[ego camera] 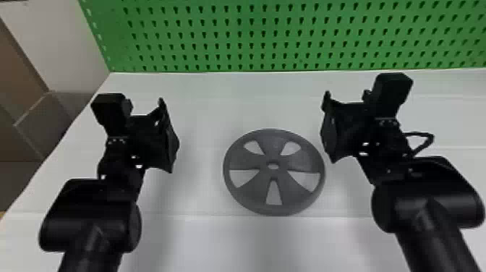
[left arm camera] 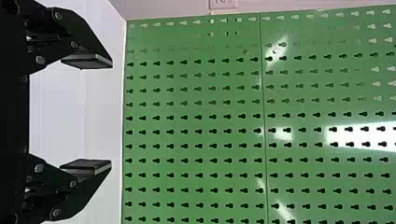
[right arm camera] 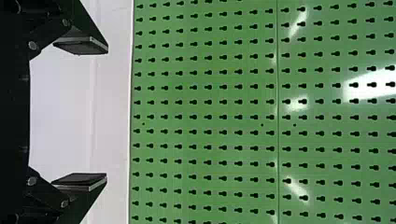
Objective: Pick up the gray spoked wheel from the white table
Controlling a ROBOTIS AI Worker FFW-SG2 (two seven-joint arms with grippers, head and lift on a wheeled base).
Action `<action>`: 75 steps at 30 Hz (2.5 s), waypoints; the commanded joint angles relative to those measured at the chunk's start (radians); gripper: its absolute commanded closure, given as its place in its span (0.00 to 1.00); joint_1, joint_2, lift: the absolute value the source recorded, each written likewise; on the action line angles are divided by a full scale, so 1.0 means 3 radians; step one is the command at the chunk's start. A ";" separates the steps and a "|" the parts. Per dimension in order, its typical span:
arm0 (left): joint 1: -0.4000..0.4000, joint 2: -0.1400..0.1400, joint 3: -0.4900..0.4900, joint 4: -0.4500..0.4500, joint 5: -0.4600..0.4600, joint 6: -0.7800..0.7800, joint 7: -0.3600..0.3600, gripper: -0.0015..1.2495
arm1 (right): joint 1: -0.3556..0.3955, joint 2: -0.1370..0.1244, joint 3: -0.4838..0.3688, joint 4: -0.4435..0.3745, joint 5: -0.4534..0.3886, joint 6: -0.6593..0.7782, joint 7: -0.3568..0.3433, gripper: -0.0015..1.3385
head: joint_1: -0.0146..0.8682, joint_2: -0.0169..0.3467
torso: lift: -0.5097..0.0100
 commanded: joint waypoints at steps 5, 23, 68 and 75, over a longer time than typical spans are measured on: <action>0.0000 0.0000 0.0007 -0.0003 -0.0005 0.0000 -0.0001 0.39 | -0.0091 0.0025 -0.0037 -0.0054 -0.0051 0.0313 0.0000 0.23 | 0.90 0.31 | 0.84; 0.0010 0.0000 0.0022 -0.0003 0.0000 -0.0015 -0.0001 0.39 | -0.0674 0.0056 0.0019 -0.0044 -0.0143 0.1137 -0.0337 0.23 | 0.90 0.31 | 0.84; -0.0010 0.0000 -0.0029 -0.0003 -0.0102 -0.0036 -0.0001 0.39 | -0.2699 -0.0363 0.1103 0.2119 -0.2787 0.2952 -0.1606 0.23 | 0.90 0.31 | 0.84; -0.0026 0.0011 -0.0049 0.0002 -0.0118 -0.0036 -0.0001 0.39 | -0.2858 -0.0501 0.1553 0.2257 -0.3354 0.2972 -0.1785 0.23 | 0.90 0.31 | 0.84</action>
